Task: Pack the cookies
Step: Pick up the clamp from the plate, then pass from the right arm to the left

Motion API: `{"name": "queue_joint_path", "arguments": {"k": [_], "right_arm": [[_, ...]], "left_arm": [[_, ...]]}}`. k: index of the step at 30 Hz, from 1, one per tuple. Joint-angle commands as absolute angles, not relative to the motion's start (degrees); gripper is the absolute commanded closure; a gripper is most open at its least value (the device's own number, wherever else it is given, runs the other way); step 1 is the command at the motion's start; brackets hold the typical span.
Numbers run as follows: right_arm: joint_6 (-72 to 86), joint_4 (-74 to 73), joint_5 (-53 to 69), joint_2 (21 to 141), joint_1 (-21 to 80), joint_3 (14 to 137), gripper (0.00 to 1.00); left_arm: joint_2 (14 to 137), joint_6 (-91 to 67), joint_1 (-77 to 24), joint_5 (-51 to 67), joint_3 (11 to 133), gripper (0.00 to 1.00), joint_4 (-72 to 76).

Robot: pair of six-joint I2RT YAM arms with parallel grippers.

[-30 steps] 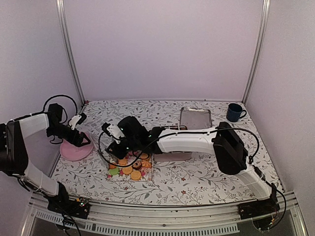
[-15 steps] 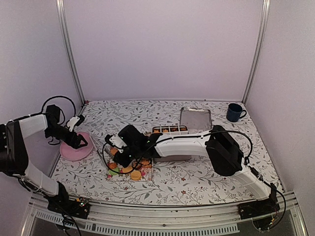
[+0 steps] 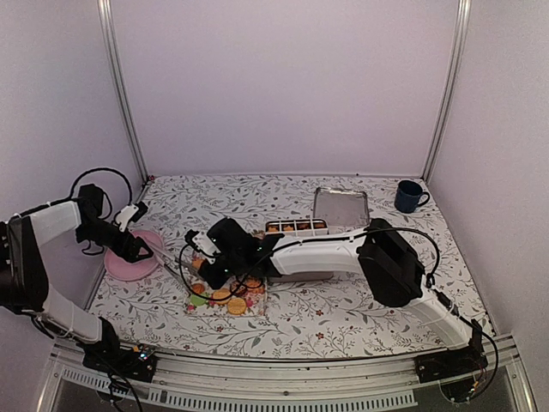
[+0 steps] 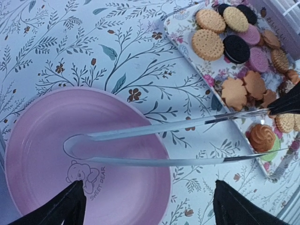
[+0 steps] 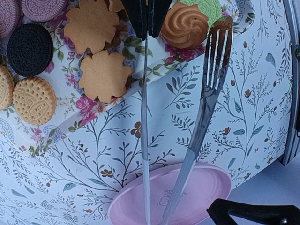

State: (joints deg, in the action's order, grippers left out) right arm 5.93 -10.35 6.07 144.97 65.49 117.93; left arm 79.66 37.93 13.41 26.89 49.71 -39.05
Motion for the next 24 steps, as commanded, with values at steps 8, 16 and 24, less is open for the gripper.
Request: {"name": "queue_joint_path", "arguments": {"k": [8,16,24], "right_arm": [[14.66,8.58,-0.29,132.38,65.39,107.12,1.00],[20.66,24.51,1.18,125.30,64.98,98.09,1.00],[24.17,33.42,2.89,125.20,64.18,97.02,1.00]], "left_arm": [[72.97,37.05,13.95,42.69,59.39,0.01,-47.24],[69.60,33.67,13.50,58.33,63.01,0.00,-49.51],[68.25,33.91,11.71,76.44,64.24,0.03,-53.84]]}}
